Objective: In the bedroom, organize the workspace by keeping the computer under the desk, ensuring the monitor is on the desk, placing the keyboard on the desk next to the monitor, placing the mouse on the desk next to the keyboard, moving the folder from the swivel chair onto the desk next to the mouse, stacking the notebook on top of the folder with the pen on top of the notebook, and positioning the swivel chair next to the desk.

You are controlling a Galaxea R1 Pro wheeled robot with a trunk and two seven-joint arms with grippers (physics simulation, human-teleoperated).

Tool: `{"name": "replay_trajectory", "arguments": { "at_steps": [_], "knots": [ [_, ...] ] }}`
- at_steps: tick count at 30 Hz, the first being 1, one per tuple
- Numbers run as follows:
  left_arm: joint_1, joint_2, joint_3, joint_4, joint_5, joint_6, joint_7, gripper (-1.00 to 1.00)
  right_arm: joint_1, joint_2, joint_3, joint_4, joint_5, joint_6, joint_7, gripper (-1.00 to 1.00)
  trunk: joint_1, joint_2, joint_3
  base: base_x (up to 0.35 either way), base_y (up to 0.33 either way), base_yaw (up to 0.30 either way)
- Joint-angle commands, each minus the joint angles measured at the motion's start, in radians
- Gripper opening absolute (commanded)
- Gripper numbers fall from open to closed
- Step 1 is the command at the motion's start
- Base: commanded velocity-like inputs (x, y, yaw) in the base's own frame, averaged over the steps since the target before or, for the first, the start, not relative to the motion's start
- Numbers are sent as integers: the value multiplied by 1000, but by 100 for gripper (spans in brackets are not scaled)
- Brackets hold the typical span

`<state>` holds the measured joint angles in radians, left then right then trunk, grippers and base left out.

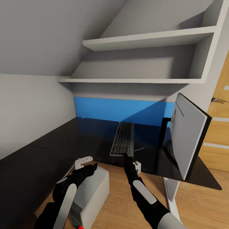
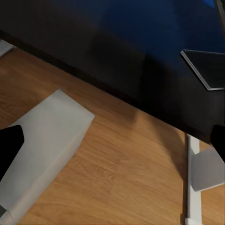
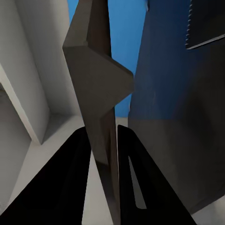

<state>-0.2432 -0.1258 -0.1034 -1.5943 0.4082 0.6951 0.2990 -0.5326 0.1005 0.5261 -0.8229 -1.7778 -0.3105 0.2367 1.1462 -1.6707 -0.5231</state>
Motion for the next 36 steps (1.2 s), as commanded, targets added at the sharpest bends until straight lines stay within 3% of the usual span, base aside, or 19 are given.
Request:
{"name": "replay_trajectory", "arguments": {
  "at_steps": [1, 25, 36],
  "knots": [
    [-1, 0, -1, -1, 11, 3, 9, 100, -1, -1, 5, 1, -12, -6, 10, -100, -4, 7, 2, 0, 0, 0],
    [-1, 3, 1, -13, 9, 1, 9, 100, -1, -1, 5, -1, -9, -8, 17, -100, -96, 175, 77, 0, 0, 0],
    [-1, 5, 6, -24, 9, 3, 9, 100, -1, 0, 5, 0, -10, -12, 28, -100, -96, 175, 81, 0, 0, 43]
  ]
}}
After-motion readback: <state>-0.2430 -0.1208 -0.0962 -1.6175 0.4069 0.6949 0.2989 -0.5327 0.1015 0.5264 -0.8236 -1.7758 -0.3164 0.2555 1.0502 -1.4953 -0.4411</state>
